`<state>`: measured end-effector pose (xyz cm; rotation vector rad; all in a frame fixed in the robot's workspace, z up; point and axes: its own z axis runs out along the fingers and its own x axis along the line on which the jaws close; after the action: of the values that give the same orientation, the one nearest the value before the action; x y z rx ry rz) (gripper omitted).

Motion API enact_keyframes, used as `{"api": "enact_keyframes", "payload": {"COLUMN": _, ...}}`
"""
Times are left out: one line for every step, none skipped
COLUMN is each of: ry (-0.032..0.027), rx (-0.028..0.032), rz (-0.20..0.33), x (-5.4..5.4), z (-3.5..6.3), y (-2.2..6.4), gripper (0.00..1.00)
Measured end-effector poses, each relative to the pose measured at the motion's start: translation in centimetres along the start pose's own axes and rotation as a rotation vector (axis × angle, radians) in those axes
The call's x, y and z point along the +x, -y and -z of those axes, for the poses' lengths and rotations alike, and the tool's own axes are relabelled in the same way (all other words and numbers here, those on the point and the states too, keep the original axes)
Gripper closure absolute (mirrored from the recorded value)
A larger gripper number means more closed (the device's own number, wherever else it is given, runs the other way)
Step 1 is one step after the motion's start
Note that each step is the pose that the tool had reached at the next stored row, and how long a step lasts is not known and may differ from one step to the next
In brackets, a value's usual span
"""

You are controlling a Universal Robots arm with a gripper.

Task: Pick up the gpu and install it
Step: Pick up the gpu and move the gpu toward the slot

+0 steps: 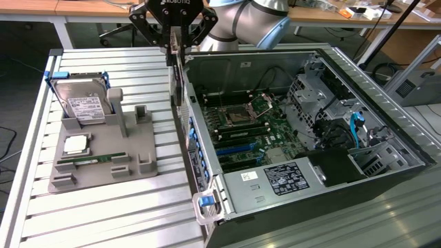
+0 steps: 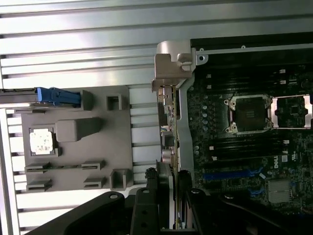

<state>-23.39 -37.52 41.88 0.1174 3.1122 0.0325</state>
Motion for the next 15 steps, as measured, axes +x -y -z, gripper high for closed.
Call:
{"api": "enact_keyframes", "payload": {"ry": 0.0001, "rx": 0.0006, "rz": 0.0, "x": -0.3, "z": -0.01, "y": -0.02, "gripper": 0.73}}
{"api": "enact_keyframes", "payload": {"ry": 0.0001, "rx": 0.0012, "rz": 0.0, "x": -0.6, "z": -0.02, "y": -0.04, "gripper": 0.73}}
{"api": "enact_keyframes", "payload": {"ry": 0.0001, "rx": 0.0018, "rz": 0.0, "x": -0.8, "z": -0.02, "y": -0.06, "gripper": 0.73}}
{"api": "enact_keyframes", "payload": {"ry": 0.0002, "rx": 0.0024, "rz": 0.0, "x": -1.1, "z": -0.03, "y": -0.08, "gripper": 0.73}}
{"api": "enact_keyframes", "payload": {"ry": 0.0002, "rx": 0.003, "rz": 0.0, "x": -1.4, "z": -0.04, "y": -0.1, "gripper": 0.73}}
{"api": "enact_keyframes", "payload": {"ry": 0.0002, "rx": 0.0034, "rz": 0.0, "x": -1.6, "z": -0.04, "y": -0.12, "gripper": 0.73}}
{"api": "enact_keyframes", "payload": {"ry": 0.0003, "rx": 0.0036, "rz": 0.0, "x": -1.7, "z": -0.05, "y": -0.13, "gripper": 0.73}}
{"api": "enact_keyframes", "payload": {"ry": 0.0003, "rx": 0.0037, "rz": 0.0, "x": -1.7, "z": -0.05, "y": -0.13, "gripper": 0.73}}
{"api": "enact_keyframes", "payload": {"ry": 0.0003, "rx": 0.0038, "rz": 0.0, "x": -1.7, "z": -0.05, "y": -0.13, "gripper": 0.73}}
{"api": "enact_keyframes", "payload": {"ry": 0.0003, "rx": 0.0039, "rz": 0.0, "x": -1.8, "z": -0.05, "y": -0.13, "gripper": 0.73}}
{"api": "enact_keyframes", "payload": {"ry": 0.0002, "rx": 0.004, "rz": 0.0, "x": -1.8, "z": -0.05, "y": -0.14, "gripper": 0.73}}
{"api": "enact_keyframes", "payload": {"ry": 0.0003, "rx": 0.004, "rz": 0.0, "x": -1.8, "z": -0.05, "y": -0.14, "gripper": 0.73}}
{"api": "enact_keyframes", "payload": {"ry": 0.0003, "rx": 0.0041, "rz": 0.0, "x": -1.9, "z": -0.05, "y": -0.14, "gripper": 0.73}}
{"api": "enact_keyframes", "payload": {"ry": 0.0004, "rx": 0.0042, "rz": 0.0, "x": -1.9, "z": -0.06, "y": -0.15, "gripper": 0.73}}
{"api": "enact_keyframes", "payload": {"ry": 0.0003, "rx": 0.0043, "rz": 0.0, "x": -2.0, "z": -0.05, "y": -0.15, "gripper": 0.73}}
